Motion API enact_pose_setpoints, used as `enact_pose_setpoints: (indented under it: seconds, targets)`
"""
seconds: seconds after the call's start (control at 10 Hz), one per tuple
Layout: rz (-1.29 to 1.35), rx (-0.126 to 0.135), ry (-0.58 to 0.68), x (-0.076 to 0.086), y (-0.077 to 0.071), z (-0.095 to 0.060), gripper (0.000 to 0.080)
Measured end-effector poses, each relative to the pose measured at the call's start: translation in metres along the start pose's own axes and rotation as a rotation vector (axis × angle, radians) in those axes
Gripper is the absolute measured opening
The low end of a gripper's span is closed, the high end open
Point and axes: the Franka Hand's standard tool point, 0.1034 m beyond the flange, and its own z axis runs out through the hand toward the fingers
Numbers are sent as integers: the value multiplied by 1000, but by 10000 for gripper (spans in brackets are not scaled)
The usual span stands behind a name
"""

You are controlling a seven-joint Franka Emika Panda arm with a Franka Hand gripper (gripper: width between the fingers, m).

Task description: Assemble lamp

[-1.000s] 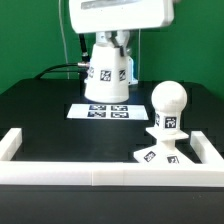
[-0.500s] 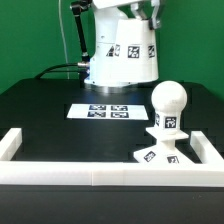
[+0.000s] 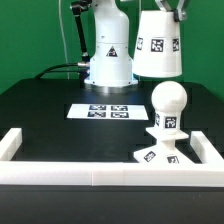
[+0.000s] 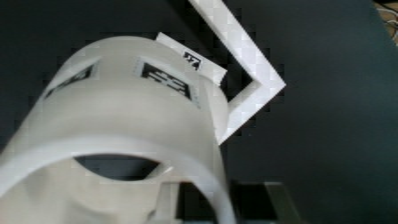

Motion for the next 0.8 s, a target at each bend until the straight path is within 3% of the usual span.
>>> enact_pose_setpoints:
  seconds: [0.4,0.8]
  targets:
    - [-10,-31,14,12,-9,30,44]
    - [-35,-63,17,16,-7,68,44]
